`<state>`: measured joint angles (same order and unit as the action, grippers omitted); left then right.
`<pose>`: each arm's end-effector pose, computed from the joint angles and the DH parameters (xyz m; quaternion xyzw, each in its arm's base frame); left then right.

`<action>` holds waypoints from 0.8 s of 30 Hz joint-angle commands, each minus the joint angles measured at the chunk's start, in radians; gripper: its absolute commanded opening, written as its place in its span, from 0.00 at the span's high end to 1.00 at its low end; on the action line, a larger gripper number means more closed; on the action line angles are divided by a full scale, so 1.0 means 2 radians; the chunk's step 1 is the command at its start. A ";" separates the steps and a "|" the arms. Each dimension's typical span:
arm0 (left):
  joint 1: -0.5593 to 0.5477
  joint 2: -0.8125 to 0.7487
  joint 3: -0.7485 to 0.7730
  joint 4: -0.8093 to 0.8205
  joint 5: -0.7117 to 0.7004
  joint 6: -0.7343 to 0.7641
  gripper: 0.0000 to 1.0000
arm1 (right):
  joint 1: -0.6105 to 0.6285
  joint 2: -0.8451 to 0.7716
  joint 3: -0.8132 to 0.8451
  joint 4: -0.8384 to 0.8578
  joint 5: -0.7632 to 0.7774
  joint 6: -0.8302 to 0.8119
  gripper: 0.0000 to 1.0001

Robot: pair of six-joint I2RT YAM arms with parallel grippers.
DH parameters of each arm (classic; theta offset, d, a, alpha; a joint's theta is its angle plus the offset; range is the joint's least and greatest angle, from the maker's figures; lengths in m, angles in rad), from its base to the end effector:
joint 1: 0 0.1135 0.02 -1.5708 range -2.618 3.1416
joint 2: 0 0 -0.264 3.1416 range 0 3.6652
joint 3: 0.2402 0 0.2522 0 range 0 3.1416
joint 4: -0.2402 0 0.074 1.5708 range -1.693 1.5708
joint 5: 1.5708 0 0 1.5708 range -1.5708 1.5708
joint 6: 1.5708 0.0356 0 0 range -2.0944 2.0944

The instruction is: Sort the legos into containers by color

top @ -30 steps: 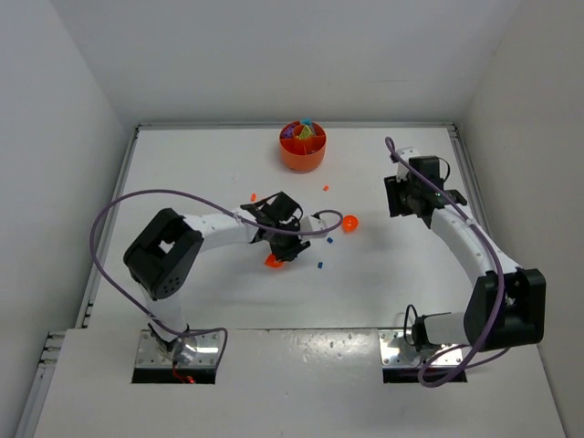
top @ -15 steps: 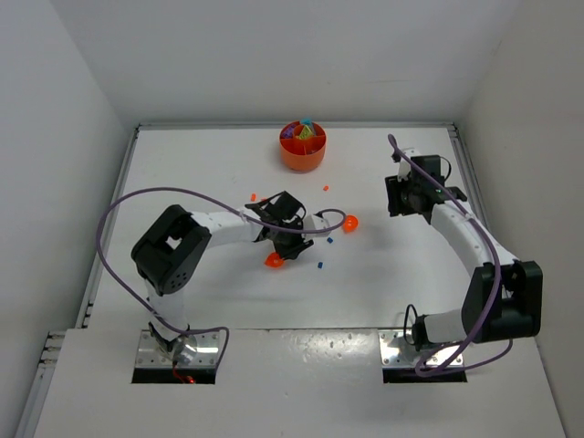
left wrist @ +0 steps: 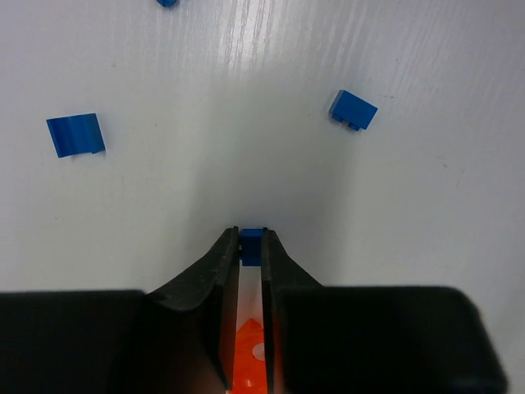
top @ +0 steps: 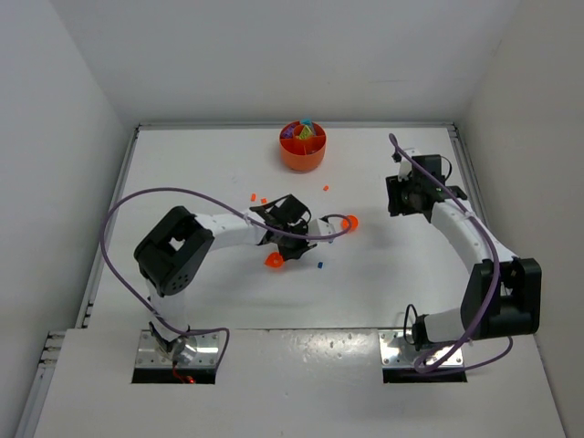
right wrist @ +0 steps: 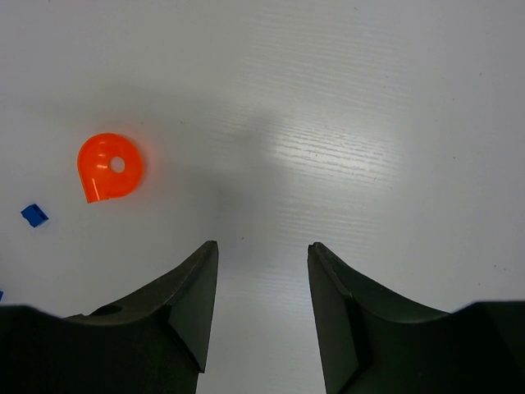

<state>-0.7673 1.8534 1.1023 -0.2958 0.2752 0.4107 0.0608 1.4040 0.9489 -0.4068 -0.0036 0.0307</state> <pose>0.2580 -0.2623 0.1500 0.5610 0.7758 -0.1759 0.2290 0.2934 0.0180 0.2369 -0.0147 0.9377 0.0176 0.3466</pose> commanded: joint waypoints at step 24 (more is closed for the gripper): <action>0.101 0.146 0.431 -0.028 -0.073 -0.096 1.00 | -0.005 0.014 0.034 -0.004 -0.065 0.011 0.54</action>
<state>-0.5762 2.0789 1.9045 -0.3927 0.1829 0.3115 0.0544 1.4155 0.9634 -0.4274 -0.0494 0.0422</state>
